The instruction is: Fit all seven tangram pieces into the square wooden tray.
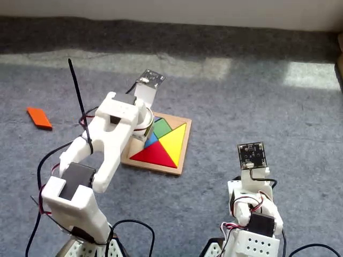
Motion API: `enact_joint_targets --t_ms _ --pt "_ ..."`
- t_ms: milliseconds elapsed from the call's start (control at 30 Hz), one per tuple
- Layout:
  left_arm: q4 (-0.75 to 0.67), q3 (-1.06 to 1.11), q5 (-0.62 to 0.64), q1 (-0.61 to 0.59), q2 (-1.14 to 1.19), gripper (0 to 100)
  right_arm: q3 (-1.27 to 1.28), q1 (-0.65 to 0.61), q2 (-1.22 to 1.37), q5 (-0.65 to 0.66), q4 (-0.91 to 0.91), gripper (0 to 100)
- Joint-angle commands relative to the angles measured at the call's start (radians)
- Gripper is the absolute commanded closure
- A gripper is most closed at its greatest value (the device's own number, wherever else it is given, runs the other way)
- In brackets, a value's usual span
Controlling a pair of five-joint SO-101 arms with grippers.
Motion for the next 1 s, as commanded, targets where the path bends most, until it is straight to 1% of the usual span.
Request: enact_joint_targets --t_ms 0,67,167,267,333,400,500,567,667,800,967 --pt "0.117 -0.128 0.000 -0.007 -0.056 86 0.065 0.015 -0.013 -0.002 0.007 99.3" --pt "0.184 -0.174 0.000 -0.036 -0.110 86 0.065 0.015 -0.013 -0.002 0.007 99.3" --pt "0.258 -0.226 -0.003 -0.128 -0.211 85 0.065 0.015 -0.013 -0.002 0.007 99.3" --pt "0.293 -0.259 -0.006 -0.272 -0.282 85 0.065 0.015 -0.013 -0.002 0.007 99.3" --pt "0.293 -0.263 -0.008 -0.381 -0.288 85 0.065 0.015 -0.013 -0.002 0.007 99.3" --pt "0.287 -0.262 -0.026 -0.481 -0.288 82 0.065 0.015 -0.013 -0.002 0.007 99.3" --pt "0.287 -0.252 -0.066 -0.602 -0.283 73 0.065 0.015 -0.013 -0.002 0.007 99.3" --pt "0.287 -0.263 -0.068 -0.677 -0.252 70 0.065 0.015 -0.013 -0.002 0.007 99.3" --pt "0.239 -0.280 -0.072 -0.756 -0.173 69 0.065 0.015 -0.013 -0.002 0.007 99.3" --pt "0.169 -0.338 -0.109 -0.814 0.007 69 0.065 0.015 -0.013 -0.002 0.007 99.3" --pt "0.173 -0.535 -0.107 -0.866 0.234 69 0.065 0.015 -0.013 -0.002 0.007 99.3"
